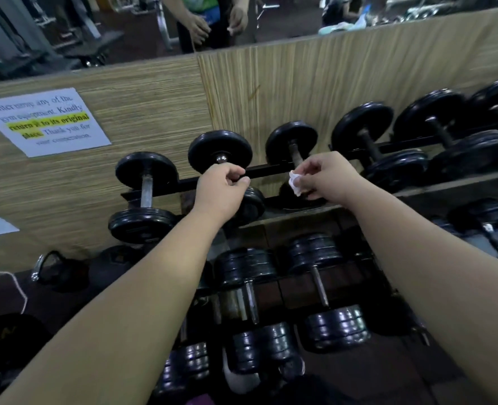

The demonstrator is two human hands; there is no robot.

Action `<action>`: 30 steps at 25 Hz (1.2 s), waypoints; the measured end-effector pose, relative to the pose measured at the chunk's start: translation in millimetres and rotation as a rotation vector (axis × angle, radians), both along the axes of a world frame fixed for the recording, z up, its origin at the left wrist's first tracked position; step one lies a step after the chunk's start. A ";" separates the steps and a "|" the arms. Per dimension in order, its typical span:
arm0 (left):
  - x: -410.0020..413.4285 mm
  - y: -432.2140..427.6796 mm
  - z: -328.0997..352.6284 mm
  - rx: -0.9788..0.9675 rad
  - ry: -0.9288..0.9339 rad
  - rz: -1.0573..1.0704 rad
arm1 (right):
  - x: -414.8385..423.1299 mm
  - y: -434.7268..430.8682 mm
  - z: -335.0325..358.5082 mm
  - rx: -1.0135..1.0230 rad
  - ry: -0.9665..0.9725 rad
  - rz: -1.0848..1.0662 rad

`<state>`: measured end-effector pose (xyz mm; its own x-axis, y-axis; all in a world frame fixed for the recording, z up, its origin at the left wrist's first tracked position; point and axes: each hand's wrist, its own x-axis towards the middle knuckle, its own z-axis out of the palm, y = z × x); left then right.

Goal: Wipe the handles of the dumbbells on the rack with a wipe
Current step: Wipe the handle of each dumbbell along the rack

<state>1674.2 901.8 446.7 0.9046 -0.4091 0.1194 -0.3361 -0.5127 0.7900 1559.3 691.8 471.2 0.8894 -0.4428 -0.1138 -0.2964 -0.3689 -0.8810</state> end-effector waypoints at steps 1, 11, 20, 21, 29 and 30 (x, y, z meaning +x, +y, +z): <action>-6.8 -5.5 -0.2 -0.002 0.035 -0.031 | -12.4 -1.6 1.6 -0.014 -0.001 -0.016; -27.4 -99.9 -27.0 0.273 0.117 -0.313 | -86.9 -31.6 -7.1 -0.096 -0.058 -0.264; -4.0 -178.8 -64.1 0.264 0.047 -0.197 | -46.4 -91.0 -28.8 -0.066 -0.086 -0.163; -1.8 -187.2 -67.7 0.289 0.045 -0.199 | -37.1 -101.7 -32.2 -0.058 -0.098 -0.156; -10.2 -205.7 -90.3 0.255 -0.178 0.075 | 64.9 -166.2 -68.4 0.188 -0.099 -0.129; -11.6 -207.3 -89.3 0.249 -0.173 0.091 | 78.8 -166.2 -76.9 0.227 -0.079 -0.111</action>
